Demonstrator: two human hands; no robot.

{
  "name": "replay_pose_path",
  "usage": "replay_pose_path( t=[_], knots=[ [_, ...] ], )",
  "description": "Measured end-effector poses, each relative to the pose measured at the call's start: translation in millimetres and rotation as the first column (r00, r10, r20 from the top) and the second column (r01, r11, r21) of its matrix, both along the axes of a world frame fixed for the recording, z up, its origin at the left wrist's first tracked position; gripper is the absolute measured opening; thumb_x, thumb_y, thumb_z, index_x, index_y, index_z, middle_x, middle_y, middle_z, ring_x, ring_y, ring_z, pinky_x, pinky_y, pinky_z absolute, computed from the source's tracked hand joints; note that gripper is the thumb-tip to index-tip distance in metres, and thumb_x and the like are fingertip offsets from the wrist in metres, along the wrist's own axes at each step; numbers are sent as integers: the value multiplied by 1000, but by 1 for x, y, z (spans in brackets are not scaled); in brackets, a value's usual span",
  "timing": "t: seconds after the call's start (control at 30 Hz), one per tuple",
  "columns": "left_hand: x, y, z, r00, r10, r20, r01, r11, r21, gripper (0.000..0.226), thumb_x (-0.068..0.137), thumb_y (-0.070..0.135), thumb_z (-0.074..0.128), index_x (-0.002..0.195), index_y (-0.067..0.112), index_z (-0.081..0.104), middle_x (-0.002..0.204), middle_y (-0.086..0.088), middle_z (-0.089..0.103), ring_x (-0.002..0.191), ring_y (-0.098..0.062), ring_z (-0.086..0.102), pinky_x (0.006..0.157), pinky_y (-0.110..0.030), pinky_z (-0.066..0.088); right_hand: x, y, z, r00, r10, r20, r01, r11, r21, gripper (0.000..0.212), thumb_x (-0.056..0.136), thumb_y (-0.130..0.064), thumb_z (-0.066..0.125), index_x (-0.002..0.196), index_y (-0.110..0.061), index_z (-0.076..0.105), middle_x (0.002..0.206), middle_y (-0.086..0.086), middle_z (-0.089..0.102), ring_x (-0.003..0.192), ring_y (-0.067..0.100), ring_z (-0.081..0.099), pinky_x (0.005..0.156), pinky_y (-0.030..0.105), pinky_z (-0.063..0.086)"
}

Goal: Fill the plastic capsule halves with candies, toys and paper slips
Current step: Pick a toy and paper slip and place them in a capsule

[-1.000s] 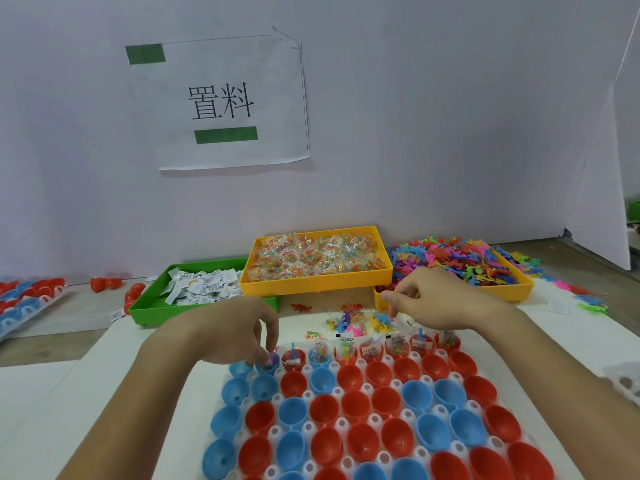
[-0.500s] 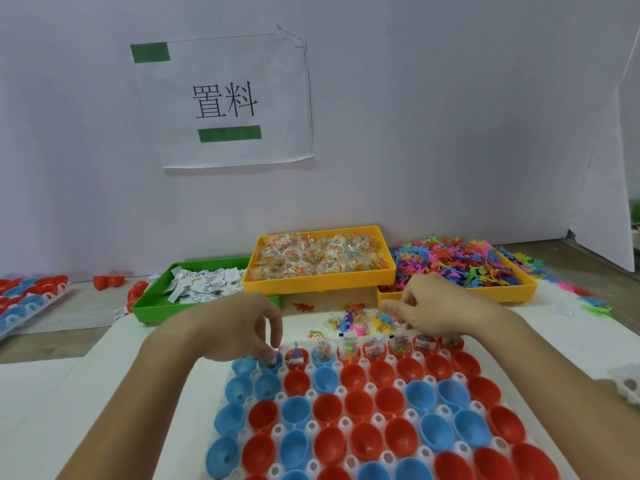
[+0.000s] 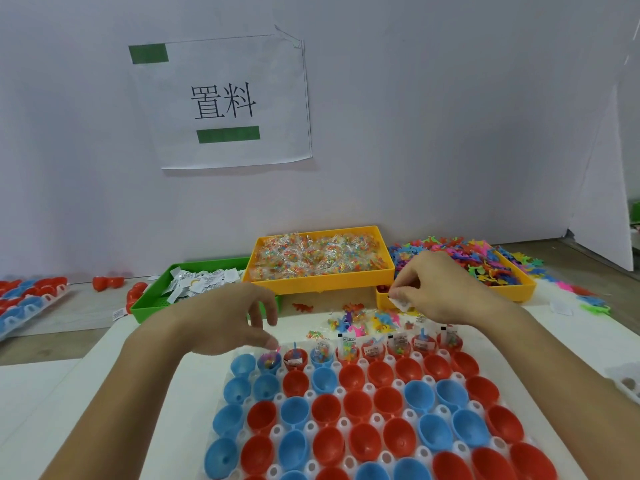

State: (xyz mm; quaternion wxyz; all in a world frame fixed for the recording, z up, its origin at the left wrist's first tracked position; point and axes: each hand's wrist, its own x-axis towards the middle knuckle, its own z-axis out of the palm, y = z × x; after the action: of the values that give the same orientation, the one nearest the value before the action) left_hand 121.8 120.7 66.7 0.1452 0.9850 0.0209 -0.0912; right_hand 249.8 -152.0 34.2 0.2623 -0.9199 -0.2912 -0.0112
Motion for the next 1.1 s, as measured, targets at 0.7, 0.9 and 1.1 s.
replay_pose_path(
  t=[0.7, 0.9, 1.1],
  knots=[
    [5, -54, 10, 926, 66, 372, 174, 801, -573, 12, 79, 2, 78, 88, 9, 73, 76, -12, 75, 74, -31, 71, 74, -32, 59, -55, 32, 32, 936, 348, -58, -290, 853, 434, 45, 80, -8, 82, 109, -36, 61, 88, -4, 73, 75, 14, 74, 75, 40, 62],
    [-4, -23, 16, 992, -67, 104, 88, 974, -207, 12, 83, 9, 76, 79, 20, 74, 73, -1, 75, 68, -14, 70, 73, -34, 59, -49, 24, 34, 949, 312, -50, -260, 862, 435, 36, 89, -9, 72, 115, -32, 62, 88, -4, 75, 81, 12, 73, 86, 32, 59],
    [-11, -9, 16, 998, -31, -56, 27, 996, -81, 12, 86, 21, 74, 77, 26, 69, 74, 11, 73, 67, -5, 70, 62, -20, 54, -42, 19, 35, 958, 282, -40, -240, 875, 420, 29, 92, -11, 69, 111, -32, 63, 87, 1, 75, 82, 11, 72, 89, 29, 55]
  ],
)
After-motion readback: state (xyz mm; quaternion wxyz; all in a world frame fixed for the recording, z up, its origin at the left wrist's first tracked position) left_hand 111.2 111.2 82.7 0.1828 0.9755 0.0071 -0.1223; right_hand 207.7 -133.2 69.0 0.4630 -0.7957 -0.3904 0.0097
